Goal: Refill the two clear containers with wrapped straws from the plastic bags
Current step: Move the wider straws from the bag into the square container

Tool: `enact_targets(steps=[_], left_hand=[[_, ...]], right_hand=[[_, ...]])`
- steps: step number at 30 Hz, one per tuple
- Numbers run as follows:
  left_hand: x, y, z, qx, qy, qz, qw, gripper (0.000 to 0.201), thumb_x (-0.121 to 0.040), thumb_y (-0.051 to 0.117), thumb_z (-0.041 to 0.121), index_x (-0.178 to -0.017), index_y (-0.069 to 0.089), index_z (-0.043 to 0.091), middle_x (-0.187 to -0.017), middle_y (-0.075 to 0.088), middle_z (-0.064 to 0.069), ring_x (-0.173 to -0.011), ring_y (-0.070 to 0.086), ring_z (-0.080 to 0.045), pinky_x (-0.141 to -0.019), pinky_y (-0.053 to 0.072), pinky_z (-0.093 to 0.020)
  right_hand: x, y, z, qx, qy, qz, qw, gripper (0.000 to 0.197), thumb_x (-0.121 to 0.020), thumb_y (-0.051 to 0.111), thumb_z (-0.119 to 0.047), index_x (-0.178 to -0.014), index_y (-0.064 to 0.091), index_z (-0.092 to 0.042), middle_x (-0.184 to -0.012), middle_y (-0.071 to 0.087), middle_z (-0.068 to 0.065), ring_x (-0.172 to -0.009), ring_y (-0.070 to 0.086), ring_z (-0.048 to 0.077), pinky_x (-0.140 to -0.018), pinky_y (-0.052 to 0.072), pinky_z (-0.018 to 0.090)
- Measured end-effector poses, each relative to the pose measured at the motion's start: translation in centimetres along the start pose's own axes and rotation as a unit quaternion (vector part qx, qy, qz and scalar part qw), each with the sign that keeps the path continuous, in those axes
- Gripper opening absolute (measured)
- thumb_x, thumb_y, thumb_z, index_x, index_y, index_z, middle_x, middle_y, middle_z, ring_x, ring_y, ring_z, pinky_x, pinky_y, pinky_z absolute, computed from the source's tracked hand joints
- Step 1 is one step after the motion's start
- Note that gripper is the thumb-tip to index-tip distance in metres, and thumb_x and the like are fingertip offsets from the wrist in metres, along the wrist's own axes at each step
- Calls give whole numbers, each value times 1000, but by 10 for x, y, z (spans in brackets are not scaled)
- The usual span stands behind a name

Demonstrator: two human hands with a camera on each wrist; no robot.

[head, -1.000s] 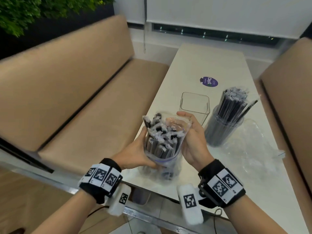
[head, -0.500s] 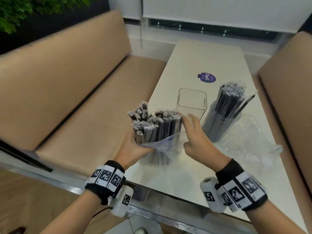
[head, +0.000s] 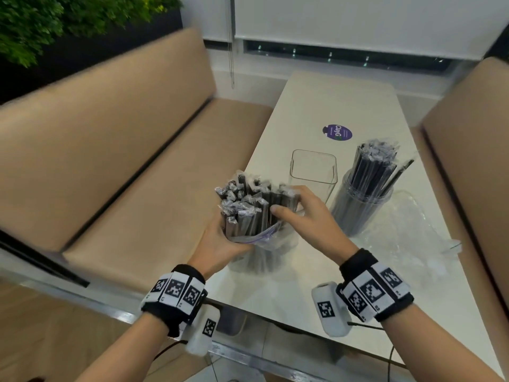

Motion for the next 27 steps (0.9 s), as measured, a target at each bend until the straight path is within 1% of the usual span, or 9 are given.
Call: enact_targets(steps=[3, 6, 8, 10, 13, 16, 20, 24, 27], left_hand=[[-2, 4, 6, -1, 3, -17, 1000, 80, -60, 83, 6, -132, 50, 10, -119, 69, -3, -105, 69, -6, -82, 56, -17], [-4, 11, 17, 0, 12, -26, 1000, 76, -67, 84, -4, -134, 50, 9, -123, 68, -5, -109, 67, -8, -89, 55, -20], [-6, 14, 24, 7, 17, -30, 999, 75, -67, 83, -8, -132, 50, 9, -119, 68, -2, -103, 68, -1, -81, 53, -13], [-7, 15, 29, 11, 21, -40, 999, 74, -67, 82, -10, -132, 50, 9, -117, 69, 0, -100, 68, 1, -79, 52, -11], [-6, 17, 25, -16, 19, -48, 999, 76, -66, 85, -6, -132, 51, 11, -120, 69, 0, -105, 68, -2, -81, 52, -13], [-7, 14, 11, -53, -4, -34, 998, 70, -66, 84, -2, -128, 55, 13, -110, 71, 5, -94, 68, 7, -76, 52, -8], [-12, 0, -4, -85, -50, -19, 995, 59, -70, 79, 2, -123, 55, 12, -105, 71, 2, -95, 70, -8, -72, 52, -12], [-20, -1, 4, -109, -48, -23, 993, 56, -69, 80, 2, -119, 57, 15, -105, 72, 2, -94, 70, -7, -75, 54, -15], [-26, 3, 8, -98, -54, -25, 993, 46, -69, 76, -5, -110, 62, 11, -96, 76, -2, -89, 73, -13, -71, 56, -18]], right_hand=[[-7, -4, -8, 77, -23, -23, 996, 28, -91, 66, -30, -116, 58, -21, -125, 51, -1, -116, 47, 14, -93, 36, 20], [-16, 4, -9, 147, -30, -71, 986, 32, -90, 65, -28, -120, 59, -19, -133, 47, 5, -126, 39, 21, -108, 33, 35], [-17, 9, -8, 102, -23, -99, 990, 17, -89, 64, -20, -102, 58, -28, -132, 48, 6, -126, 43, 23, -106, 35, 33], [-14, 14, -6, 23, -12, -122, 992, 20, -88, 64, -12, -96, 57, -29, -127, 49, 5, -123, 48, 21, -102, 39, 29], [-12, 17, 3, 1, 6, -130, 991, 19, -83, 67, -10, -101, 64, -10, -125, 47, 3, -122, 50, 19, -106, 43, 36], [-14, 9, 6, -9, 13, -92, 996, 18, -79, 70, -15, -90, 58, -23, -127, 46, 6, -122, 51, 26, -103, 47, 42], [-25, -41, -13, -113, 2, 37, 993, 35, -88, 67, -9, -117, 47, -11, -114, 59, 4, -92, 61, 1, -74, 53, 13], [-35, -64, -38, -177, -35, 92, 979, 23, -91, 63, -10, -110, 65, 1, -112, 71, 19, -102, 70, 25, -88, 57, 36], [-37, -56, -46, -238, -45, 85, 967, 12, -95, 54, -2, -100, 65, -1, -92, 75, 11, -83, 73, 22, -77, 61, 34]])
Point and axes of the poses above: each hand's wrist, its own x-axis away from the middle knuckle, its own y-axis out of the palm, z = x × y, the point moved 10 cm from there along -x, towards the middle knuckle
